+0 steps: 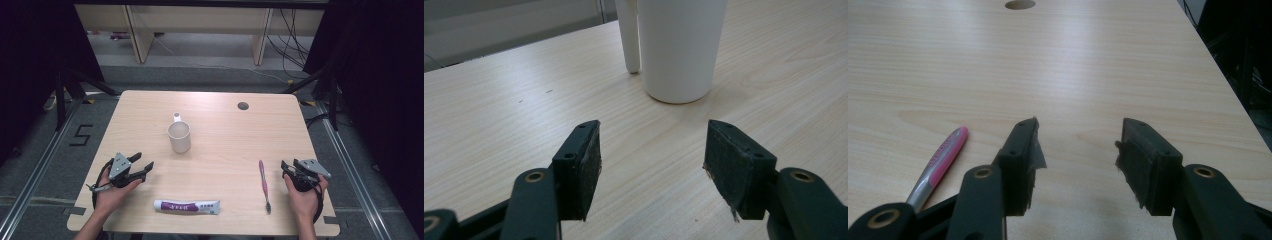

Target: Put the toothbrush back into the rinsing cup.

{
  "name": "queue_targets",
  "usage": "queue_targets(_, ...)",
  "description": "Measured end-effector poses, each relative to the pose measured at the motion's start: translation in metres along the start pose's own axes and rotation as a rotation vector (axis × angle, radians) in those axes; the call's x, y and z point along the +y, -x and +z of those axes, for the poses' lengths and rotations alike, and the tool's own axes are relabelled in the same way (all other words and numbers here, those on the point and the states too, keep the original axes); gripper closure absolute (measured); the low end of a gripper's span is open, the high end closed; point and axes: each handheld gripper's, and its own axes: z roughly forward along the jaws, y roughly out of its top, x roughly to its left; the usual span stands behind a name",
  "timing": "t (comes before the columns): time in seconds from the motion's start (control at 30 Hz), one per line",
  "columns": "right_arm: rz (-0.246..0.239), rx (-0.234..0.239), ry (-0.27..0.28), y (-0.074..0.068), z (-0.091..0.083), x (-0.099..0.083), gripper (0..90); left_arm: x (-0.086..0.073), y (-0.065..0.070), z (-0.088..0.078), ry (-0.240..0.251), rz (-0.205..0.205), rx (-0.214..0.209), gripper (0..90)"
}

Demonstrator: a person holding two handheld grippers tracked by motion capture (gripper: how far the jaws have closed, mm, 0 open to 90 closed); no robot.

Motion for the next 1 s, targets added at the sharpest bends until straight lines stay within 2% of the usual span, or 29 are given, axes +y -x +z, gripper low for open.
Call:
queue_targets(0.03,0.049,-0.007,-0.013,-0.003,-0.001,0.000,50.8,0.000,0.000,0.000,-0.001,0.000,0.001,39.3)
queue_targets(0.07,0.034,-0.006,0.007,-0.002,0.001,-0.001,50.9,0.000,0.000,0.000,-0.002,0.001,0.003,39.4)
queue_targets(0.1,0.005,0.013,0.016,0.001,0.002,0.000,51.0,0.000,0.000,0.000,-0.002,0.001,0.003,39.4)
queue_targets(0.2,0.013,0.018,-0.012,0.001,0.000,0.001,51.5,0.000,0.000,0.000,0.002,0.001,0.006,39.3)
queue_targets(0.3,-0.002,-0.007,-0.007,0.000,0.000,0.000,53.4,0.000,0.000,0.000,0.001,-0.001,0.008,39.3)
queue_targets(0.33,0.012,-0.003,-0.035,0.000,0.000,0.002,54.7,0.000,0.000,0.000,0.001,-0.003,0.009,39.2)
queue_targets(0.37,0.012,-0.003,-0.035,0.000,0.000,0.002,54.7,0.000,0.000,0.000,0.001,-0.003,0.009,39.2)
queue_targets(0.4,0.012,-0.017,-0.094,-0.001,0.000,0.005,56.7,0.000,0.000,0.000,0.002,-0.003,0.008,39.2)
queue_targets(0.47,0.005,-0.036,-0.133,-0.003,0.000,0.008,56.7,0.000,0.000,0.000,0.006,-0.006,0.008,39.1)
queue_targets(0.5,-0.014,-0.053,-0.177,-0.004,-0.002,0.011,56.7,0.000,0.000,-0.001,0.008,-0.009,0.006,39.1)
queue_targets(0.53,-0.014,-0.053,-0.177,-0.004,-0.002,0.011,56.7,0.000,0.000,-0.001,0.008,-0.009,0.006,39.1)
queue_targets(0.57,-0.006,-0.050,-0.263,-0.005,-0.002,0.017,56.5,0.000,0.000,-0.001,0.008,-0.010,0.004,39.1)
queue_targets(0.6,-0.006,-0.050,-0.263,-0.005,-0.002,0.017,56.5,0.000,-0.001,0.000,0.006,-0.009,0.002,39.1)
queue_targets(0.63,0.019,-0.056,-0.277,-0.006,0.000,0.018,56.9,0.000,-0.001,0.000,0.005,-0.010,0.004,39.0)
queue_targets(0.67,0.018,-0.064,-0.306,-0.006,-0.001,0.021,57.3,0.000,-0.001,0.000,0.005,-0.011,0.006,39.1)
queue_targets(0.7,0.004,-0.048,-0.383,-0.004,-0.002,0.026,57.4,0.000,-0.001,0.001,0.006,-0.009,0.003,39.1)
queue_targets(0.73,0.004,-0.048,-0.383,-0.004,-0.002,0.026,57.4,0.000,-0.001,0.001,0.006,-0.009,0.003,39.1)
queue_targets(0.8,0.016,-0.030,-0.477,-0.005,-0.003,0.034,58.7,0.000,0.000,0.001,0.005,-0.011,0.003,39.1)
queue_targets(0.83,0.023,-0.043,-0.505,-0.005,-0.003,0.037,59.0,0.000,0.000,0.001,0.000,-0.013,0.005,39.1)
queue_targets(0.87,0.035,-0.040,-0.638,-0.008,-0.002,0.044,58.6,0.000,-0.001,0.001,0.001,-0.014,0.004,39.0)
queue_targets(0.9,0.095,-0.051,-0.686,-0.013,-0.002,0.047,58.8,0.000,-0.001,0.000,0.000,-0.013,0.004,39.0)
queue_targets(0.93,0.039,-0.019,-0.730,-0.008,-0.001,0.048,59.0,0.000,0.000,0.001,0.000,-0.014,0.005,39.0)
queue_targets(0.97,0.039,-0.019,-0.730,-0.008,-0.001,0.048,59.0,0.000,0.000,0.001,0.000,-0.014,0.005,39.0)
queue_targets(1.0,0.052,-0.019,-0.766,-0.013,0.001,0.054,65.2,0.000,0.000,0.001,0.000,-0.011,0.005,39.0)
